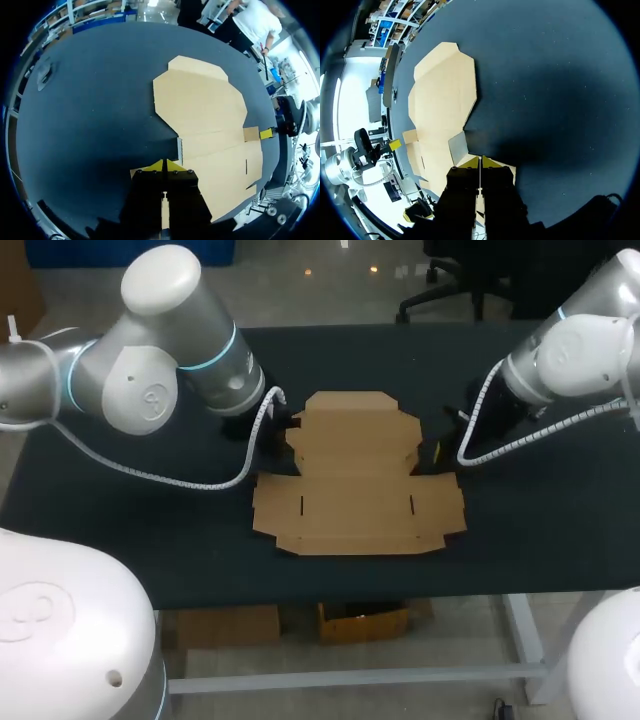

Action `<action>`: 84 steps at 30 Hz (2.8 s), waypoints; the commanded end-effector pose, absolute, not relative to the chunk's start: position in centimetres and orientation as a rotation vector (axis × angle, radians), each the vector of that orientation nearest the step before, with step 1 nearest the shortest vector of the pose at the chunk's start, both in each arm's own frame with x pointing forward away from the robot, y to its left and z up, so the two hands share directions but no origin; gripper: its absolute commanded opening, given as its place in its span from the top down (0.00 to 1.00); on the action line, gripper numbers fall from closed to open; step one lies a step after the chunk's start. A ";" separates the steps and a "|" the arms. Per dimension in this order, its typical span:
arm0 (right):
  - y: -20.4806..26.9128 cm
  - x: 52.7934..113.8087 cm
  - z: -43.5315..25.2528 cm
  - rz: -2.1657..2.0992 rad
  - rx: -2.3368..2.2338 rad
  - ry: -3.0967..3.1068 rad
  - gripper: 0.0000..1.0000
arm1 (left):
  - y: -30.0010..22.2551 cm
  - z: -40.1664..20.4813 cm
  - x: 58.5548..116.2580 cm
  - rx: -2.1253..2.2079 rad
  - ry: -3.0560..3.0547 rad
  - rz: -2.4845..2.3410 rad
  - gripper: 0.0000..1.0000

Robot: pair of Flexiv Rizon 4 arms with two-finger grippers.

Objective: Assemble the packaging by folding the flat box into shape, placing the metal phone stand inside, and closing the box properly

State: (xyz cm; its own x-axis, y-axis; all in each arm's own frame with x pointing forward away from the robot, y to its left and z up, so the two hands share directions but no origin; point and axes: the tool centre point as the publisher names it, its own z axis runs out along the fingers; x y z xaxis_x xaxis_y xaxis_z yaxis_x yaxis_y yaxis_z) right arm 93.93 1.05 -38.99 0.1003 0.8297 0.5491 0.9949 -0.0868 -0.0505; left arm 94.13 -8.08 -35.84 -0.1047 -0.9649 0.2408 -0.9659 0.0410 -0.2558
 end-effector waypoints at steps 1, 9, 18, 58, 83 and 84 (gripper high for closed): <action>0.4 92.4 -37.7 -0.563 -2.007 -1.793 1.00 | -7.6 -34.7 93.0 2.124 -2.262 0.552 1.00; -0.9 90.6 -35.9 -0.580 -2.054 -1.831 1.00 | -7.0 -33.4 90.9 2.149 -2.239 0.498 1.00; -2.4 88.3 -34.5 -0.603 -2.074 -1.842 1.00 | -6.3 -31.7 87.9 2.073 -2.214 0.496 1.00; -7.7 77.6 -33.3 -0.558 -1.986 -1.792 1.00 | -5.6 -31.4 77.3 2.029 -2.183 0.414 1.00; -7.8 77.6 -33.3 -0.548 -2.019 -1.792 1.00 | -4.7 -31.4 77.2 2.077 -2.151 0.443 1.00; -7.8 77.6 -33.3 -0.555 -2.021 -1.791 1.00 | -4.6 -31.5 77.2 2.077 -2.148 0.447 1.00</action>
